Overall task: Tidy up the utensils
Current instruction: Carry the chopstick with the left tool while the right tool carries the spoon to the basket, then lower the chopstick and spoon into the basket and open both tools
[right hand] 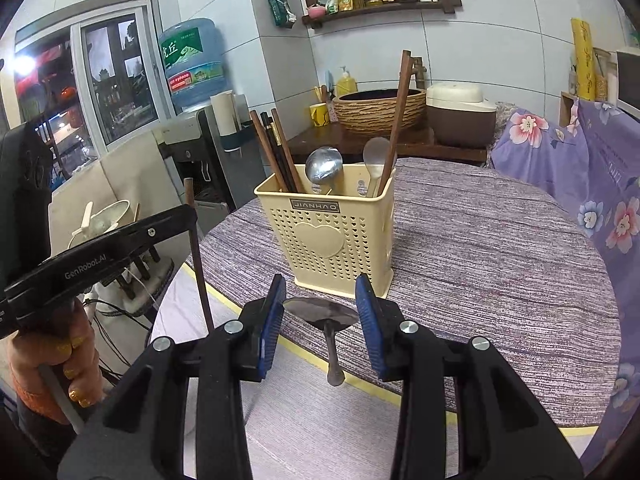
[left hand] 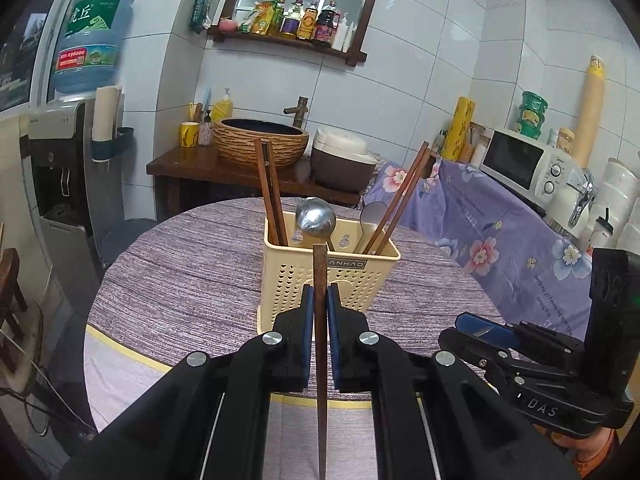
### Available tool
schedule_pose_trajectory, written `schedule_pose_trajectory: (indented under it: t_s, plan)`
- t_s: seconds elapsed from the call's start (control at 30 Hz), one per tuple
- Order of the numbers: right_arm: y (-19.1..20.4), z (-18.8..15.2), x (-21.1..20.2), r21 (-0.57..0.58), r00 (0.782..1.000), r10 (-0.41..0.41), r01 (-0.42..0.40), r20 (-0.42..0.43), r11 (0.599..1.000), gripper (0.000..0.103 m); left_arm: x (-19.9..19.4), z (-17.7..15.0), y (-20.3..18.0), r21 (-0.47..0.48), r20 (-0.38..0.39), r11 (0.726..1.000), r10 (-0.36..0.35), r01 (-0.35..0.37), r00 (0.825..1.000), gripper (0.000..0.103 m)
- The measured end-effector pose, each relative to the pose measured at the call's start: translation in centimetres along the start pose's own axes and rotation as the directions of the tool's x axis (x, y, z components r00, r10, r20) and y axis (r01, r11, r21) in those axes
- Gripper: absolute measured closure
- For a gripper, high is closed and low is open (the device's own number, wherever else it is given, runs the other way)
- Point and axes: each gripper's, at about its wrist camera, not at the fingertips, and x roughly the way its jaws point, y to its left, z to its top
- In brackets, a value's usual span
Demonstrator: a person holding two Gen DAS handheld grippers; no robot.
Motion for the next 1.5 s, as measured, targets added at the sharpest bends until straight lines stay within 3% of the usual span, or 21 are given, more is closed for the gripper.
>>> schedule_pose_trajectory:
  t_s: [0.5, 0.67, 0.8, 1.0, 1.17, 1.5]
  plan:
    - [0.9, 1.7, -0.6, -0.032, 0.999, 0.03, -0.028, 0.038, 0.999, 0.066, -1.2, 1.6, 0.3, 0.011, 0.036, 0.999, -0.032, 0.031, 0.999, 0.095]
    - [1.7, 5.8, -2.2, -0.058, 0.993, 0.049, -0.043, 0.109, 0.997, 0.066, -3.0, 6.1, 0.3, 0.024, 0.121, 0.998, -0.054, 0.052, 0.991, 0.095]
    - [2.8, 11.1, -3.0, -0.098, 0.98, 0.031, -0.012, 0.195, 0.995, 0.066, -4.3, 11.9, -0.6, 0.048, 0.243, 0.998, -0.053, 0.042, 0.969, 0.095]
    - [3.7, 15.9, -0.7, -0.122, 0.97, -0.022, 0.053, 0.241, 0.991, 0.066, -1.7, 17.2, -0.7, 0.009, 0.341, 1.0, -0.009, 0.007, 0.94, 0.095]
    - [3.1, 14.4, 3.0, -0.133, 0.975, -0.074, 0.104, 0.212, 0.986, 0.066, 1.7, 15.9, 0.4, -0.02, 0.344, 0.999, 0.047, -0.043, 0.938, 0.095]
    - [1.7, 8.8, 8.6, -0.128, 0.987, -0.117, 0.131, 0.112, 0.983, 0.066, 5.5, 9.6, 1.0, 0.016, 0.284, 0.997, 0.071, -0.078, 0.956, 0.095]
